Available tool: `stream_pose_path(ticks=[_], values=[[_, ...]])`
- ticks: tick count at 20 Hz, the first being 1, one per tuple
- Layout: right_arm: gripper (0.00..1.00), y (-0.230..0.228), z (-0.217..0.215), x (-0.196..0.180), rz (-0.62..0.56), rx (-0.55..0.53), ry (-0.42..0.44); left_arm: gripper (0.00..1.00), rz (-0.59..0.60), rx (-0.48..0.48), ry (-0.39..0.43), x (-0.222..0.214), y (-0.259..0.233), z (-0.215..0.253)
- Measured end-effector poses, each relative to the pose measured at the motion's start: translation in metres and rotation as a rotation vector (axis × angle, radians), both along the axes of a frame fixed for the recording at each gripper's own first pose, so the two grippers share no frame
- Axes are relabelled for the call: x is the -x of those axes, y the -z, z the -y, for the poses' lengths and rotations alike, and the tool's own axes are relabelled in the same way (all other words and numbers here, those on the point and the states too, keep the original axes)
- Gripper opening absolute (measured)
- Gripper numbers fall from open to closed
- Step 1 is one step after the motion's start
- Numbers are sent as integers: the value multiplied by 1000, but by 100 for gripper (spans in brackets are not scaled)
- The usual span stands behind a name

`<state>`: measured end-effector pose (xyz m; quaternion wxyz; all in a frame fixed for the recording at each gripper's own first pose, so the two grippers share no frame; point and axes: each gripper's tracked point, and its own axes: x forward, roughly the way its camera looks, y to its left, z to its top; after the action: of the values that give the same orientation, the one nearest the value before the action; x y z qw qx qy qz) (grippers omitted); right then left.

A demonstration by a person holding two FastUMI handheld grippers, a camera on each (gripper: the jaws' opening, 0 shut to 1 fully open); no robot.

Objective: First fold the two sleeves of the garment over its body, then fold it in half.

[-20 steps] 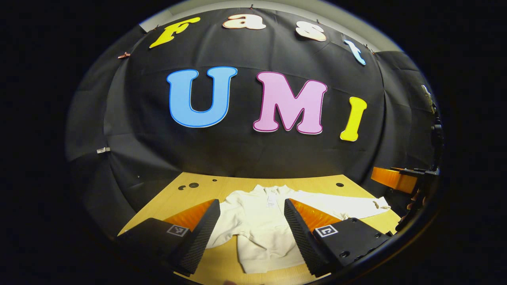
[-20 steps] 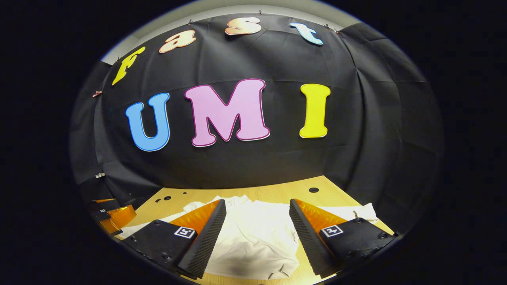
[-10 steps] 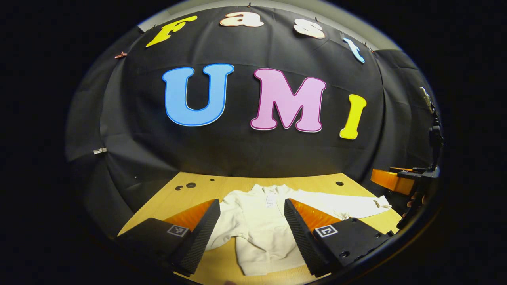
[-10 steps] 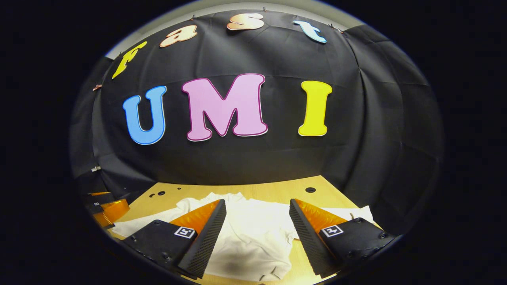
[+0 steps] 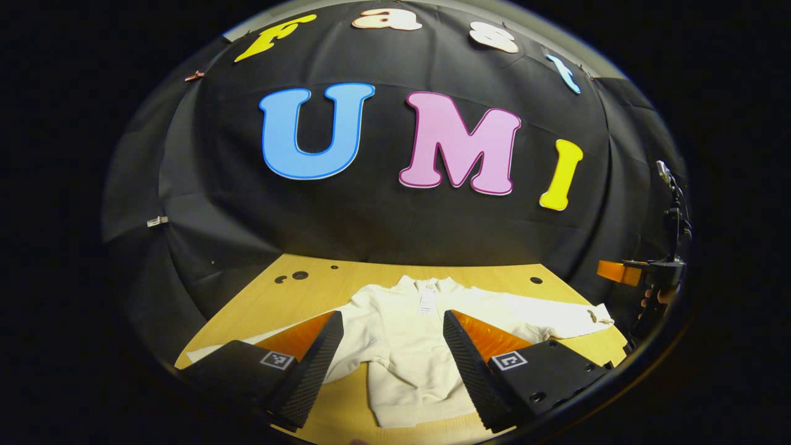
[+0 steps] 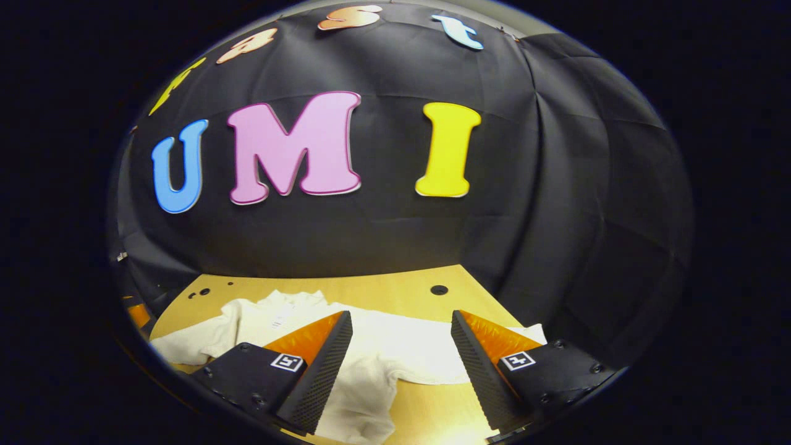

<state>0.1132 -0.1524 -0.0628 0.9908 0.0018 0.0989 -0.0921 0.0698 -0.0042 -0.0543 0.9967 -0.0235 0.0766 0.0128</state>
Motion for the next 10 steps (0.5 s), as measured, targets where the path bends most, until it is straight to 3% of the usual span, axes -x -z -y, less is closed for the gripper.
stream_pose_path(ticks=[4, 8, 10], values=[[99, 19, 65, -14, -55, -32, 127, 100, -38, 22, -57, -4, 14, -13], [98, 79, 157, -33, -192, -12, 285, 100, -122, 42, -142, -3, 48, -35], [99, 99, 177, -41, -243, -39, 320, 100, -133, 30, -148, -4, 52, -36]])
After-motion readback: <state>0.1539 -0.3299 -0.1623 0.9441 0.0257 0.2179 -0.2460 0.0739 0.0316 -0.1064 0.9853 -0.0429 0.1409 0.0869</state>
